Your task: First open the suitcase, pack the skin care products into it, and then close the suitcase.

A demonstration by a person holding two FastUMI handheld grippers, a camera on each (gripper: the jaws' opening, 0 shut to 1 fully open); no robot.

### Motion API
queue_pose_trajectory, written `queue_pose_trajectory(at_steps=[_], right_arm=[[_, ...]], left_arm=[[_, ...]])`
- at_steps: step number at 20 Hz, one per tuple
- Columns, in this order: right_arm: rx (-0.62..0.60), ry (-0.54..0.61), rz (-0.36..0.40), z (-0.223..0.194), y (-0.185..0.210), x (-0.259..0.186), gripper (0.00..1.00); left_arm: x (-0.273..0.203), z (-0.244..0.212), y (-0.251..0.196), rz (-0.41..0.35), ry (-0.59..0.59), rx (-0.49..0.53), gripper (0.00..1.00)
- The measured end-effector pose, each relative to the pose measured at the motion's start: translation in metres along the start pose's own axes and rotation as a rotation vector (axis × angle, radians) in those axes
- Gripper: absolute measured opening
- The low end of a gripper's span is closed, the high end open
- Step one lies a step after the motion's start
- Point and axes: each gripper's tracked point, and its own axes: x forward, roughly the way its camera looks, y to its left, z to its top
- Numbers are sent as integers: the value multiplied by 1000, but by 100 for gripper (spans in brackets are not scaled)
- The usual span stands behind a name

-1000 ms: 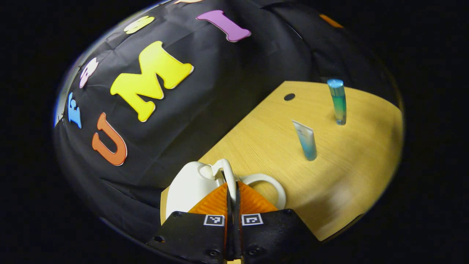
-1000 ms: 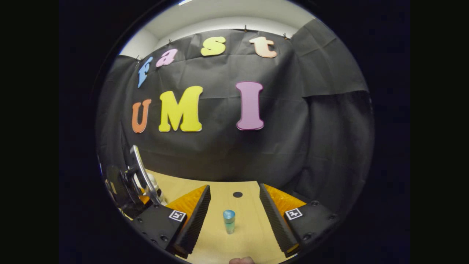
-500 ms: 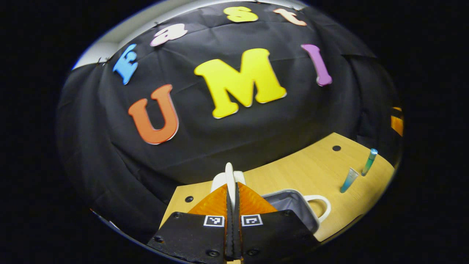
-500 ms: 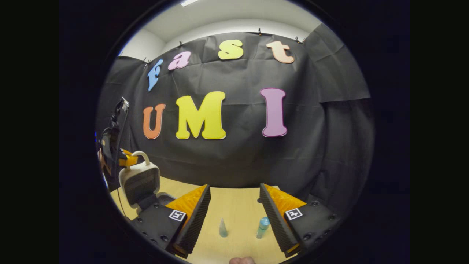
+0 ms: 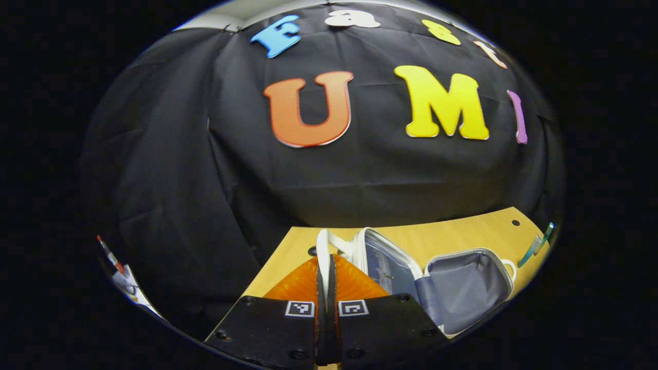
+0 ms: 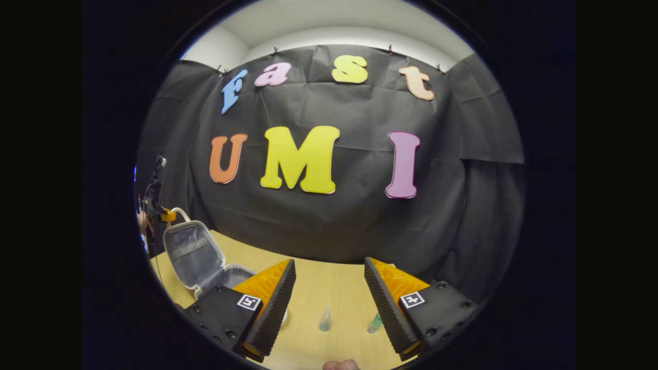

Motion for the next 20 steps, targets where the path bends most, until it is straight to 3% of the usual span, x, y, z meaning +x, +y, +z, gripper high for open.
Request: queue_pose_trajectory(at_steps=[8, 11, 15, 17, 18, 19, 20], right_arm=[[-81, 7, 16, 9, 35, -7, 79], [-86, 21, 3, 7, 36, -8, 78], [-65, 28, -20, 5, 31, -7, 78], [-56, 35, -18, 2, 31, -5, 78], [-51, 39, -14, 1, 32, -4, 78], [-43, 38, -8, 1, 35, -3, 78], [-38, 38, -1, -1, 37, -3, 77]], left_arm=[[66, -132, 40, 6, 236, -199, 6], [75, -154, 40, 15, 276, -258, 6], [76, -168, 45, 28, 302, -315, 18], [72, -169, 53, 59, 300, -288, 33], [67, -165, 55, 59, 289, -285, 63], [64, -158, 54, 57, 275, -292, 55], [62, -151, 54, 57, 259, -298, 70]])
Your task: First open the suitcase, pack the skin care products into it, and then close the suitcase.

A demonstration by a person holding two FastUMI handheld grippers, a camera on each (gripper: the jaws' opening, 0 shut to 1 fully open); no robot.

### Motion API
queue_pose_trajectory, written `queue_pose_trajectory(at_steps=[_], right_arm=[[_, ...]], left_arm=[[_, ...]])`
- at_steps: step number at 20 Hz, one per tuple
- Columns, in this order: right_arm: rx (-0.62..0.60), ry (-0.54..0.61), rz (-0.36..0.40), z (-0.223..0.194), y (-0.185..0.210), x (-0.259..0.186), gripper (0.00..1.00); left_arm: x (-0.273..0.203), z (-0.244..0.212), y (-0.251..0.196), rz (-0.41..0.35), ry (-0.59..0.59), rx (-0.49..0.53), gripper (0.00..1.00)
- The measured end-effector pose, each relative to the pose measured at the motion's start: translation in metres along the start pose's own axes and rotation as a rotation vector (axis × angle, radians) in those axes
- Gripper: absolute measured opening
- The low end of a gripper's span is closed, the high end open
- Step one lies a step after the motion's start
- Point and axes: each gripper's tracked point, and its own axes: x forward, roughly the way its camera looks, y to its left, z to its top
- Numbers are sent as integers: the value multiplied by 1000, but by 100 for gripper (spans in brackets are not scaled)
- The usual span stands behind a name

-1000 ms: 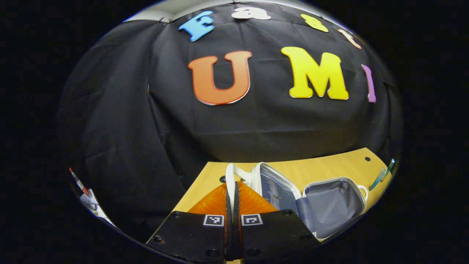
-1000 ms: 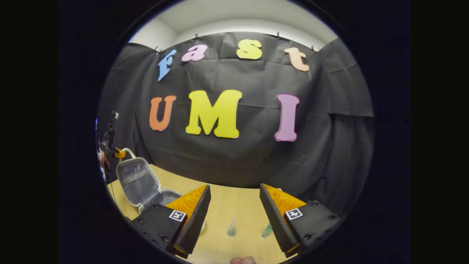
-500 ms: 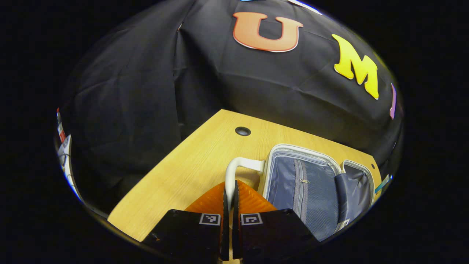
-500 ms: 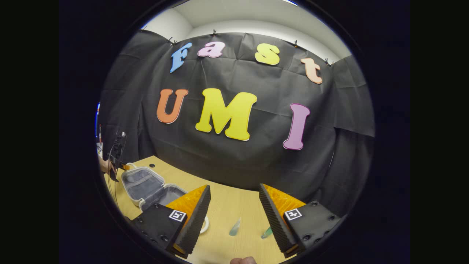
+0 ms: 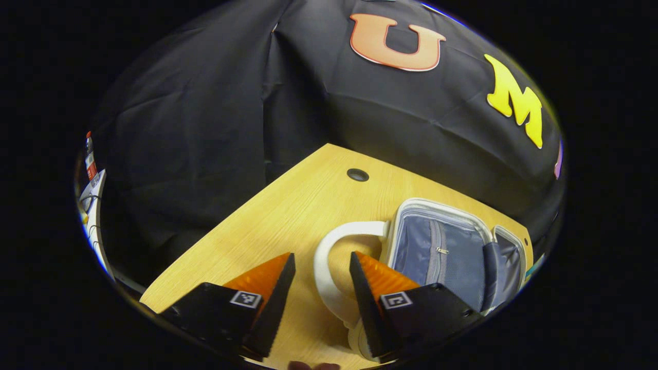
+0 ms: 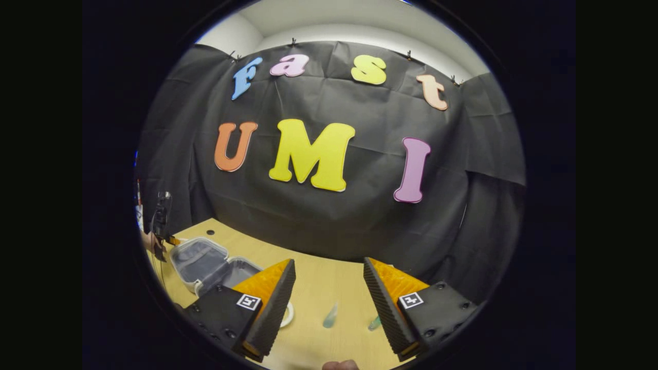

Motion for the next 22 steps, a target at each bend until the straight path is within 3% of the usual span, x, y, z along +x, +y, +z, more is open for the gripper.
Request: queue_pose_trajectory(at_steps=[1, 2, 11, 14, 22], right_arm=[[5, -3, 9, 0, 2, 0, 77], [8, -6, 17, 0, 3, 1, 79], [85, -22, 33, -13, -33, 5, 78], [94, -28, 28, -18, -55, 4, 78], [123, 33, -1, -61, -129, -3, 79]], left_arm=[[-5, 2, -4, -6, -11, -2, 90], [-14, 6, -10, -16, -22, 5, 100], [-126, 47, -133, -95, -168, 136, 98], [-161, 36, -200, -157, -192, 135, 98], [-215, -11, -374, -315, -219, 289, 98]])
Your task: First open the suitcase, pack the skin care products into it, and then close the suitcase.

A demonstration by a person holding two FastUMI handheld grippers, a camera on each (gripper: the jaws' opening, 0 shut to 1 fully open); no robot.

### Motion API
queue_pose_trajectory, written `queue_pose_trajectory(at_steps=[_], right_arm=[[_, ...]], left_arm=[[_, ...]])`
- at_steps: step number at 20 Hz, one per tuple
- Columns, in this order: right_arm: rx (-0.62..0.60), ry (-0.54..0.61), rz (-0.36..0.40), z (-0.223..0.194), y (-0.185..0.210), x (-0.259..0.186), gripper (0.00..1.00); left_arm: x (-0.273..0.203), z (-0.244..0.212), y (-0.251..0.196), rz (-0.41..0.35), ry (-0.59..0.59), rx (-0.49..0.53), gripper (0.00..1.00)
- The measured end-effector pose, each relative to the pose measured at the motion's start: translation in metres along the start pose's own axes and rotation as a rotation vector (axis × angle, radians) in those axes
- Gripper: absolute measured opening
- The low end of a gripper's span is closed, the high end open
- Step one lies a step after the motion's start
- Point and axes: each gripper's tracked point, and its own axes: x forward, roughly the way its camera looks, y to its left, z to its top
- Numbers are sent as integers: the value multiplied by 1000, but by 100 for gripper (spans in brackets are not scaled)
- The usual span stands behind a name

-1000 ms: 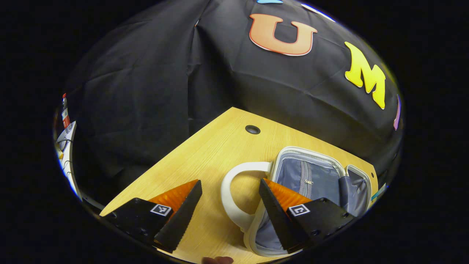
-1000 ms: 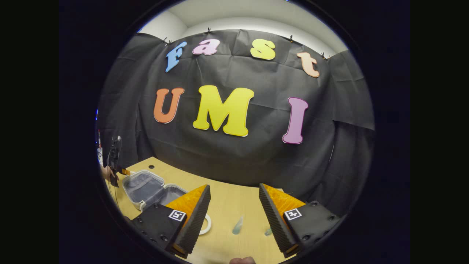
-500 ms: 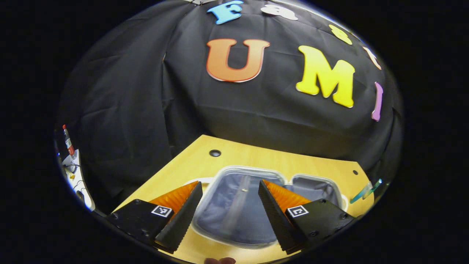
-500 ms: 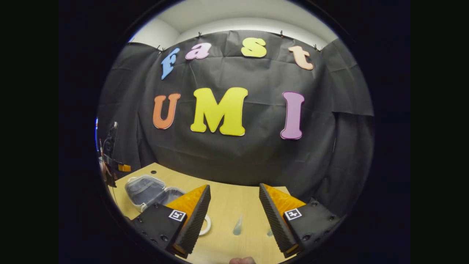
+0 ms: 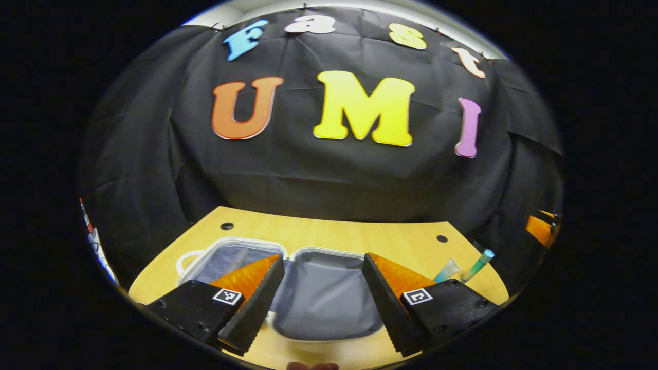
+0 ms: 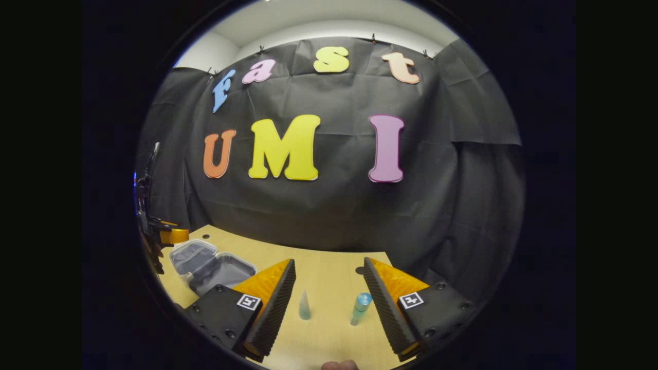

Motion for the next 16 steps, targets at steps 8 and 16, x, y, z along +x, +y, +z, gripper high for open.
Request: queue_pose_trajectory(at_steps=[8, 16], right_arm=[[-6, 110, -28, -49, -74, 2, 79], [7, 206, -64, -74, -132, 1, 79]], left_arm=[[19, -58, -174, -249, 96, 117, 98], [87, -126, -240, -219, 173, 93, 98]])
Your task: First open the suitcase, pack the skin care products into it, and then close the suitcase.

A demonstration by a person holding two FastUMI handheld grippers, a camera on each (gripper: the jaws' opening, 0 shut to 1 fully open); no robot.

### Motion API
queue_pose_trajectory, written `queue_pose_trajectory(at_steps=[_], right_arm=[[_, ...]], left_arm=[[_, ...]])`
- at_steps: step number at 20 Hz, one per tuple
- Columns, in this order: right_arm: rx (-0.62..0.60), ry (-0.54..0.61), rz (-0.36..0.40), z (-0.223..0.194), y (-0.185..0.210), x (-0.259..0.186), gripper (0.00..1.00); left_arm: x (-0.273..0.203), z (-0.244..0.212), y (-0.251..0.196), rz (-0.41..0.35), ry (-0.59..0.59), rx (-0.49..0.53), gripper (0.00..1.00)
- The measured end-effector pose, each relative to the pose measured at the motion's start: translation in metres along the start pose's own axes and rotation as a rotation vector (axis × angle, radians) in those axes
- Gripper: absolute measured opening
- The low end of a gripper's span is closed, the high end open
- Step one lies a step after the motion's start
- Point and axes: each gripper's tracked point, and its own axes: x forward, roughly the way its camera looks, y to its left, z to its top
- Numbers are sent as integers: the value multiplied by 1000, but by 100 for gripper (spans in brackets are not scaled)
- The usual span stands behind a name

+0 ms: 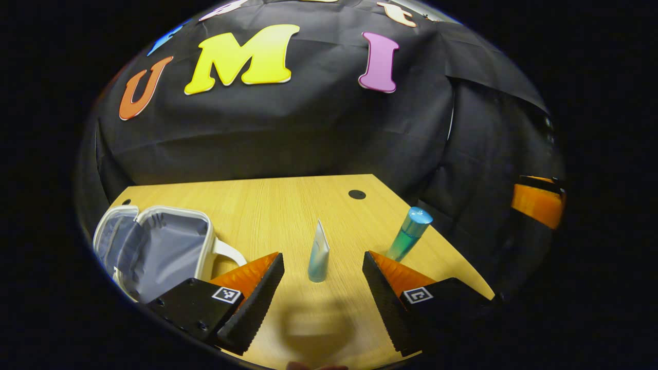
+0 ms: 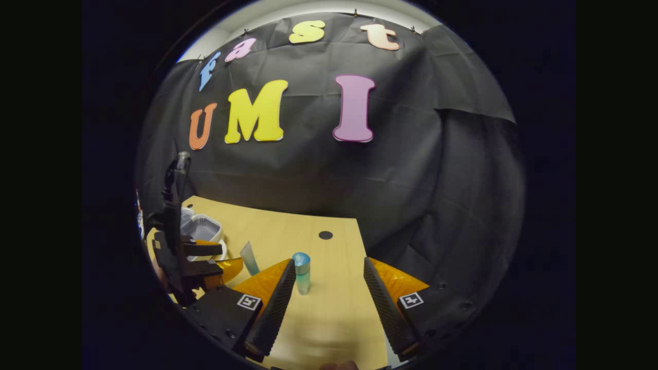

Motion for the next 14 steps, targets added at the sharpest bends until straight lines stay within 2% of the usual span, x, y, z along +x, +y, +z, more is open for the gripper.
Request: queue_pose_trajectory(at_steps=[3, 7, 10, 14], right_arm=[[49, 33, -22, -8, -11, 6, 79], [45, 73, -30, -22, -19, 11, 79], [47, 94, -39, -31, -25, 14, 77], [54, 103, -40, -36, -26, 19, 79]], left_arm=[[29, -19, 3, 42, 27, -17, 99], [57, -39, 8, 70, 68, -44, 99], [72, -51, 13, 89, 99, -14, 98], [83, -65, 13, 84, 136, -10, 90]])
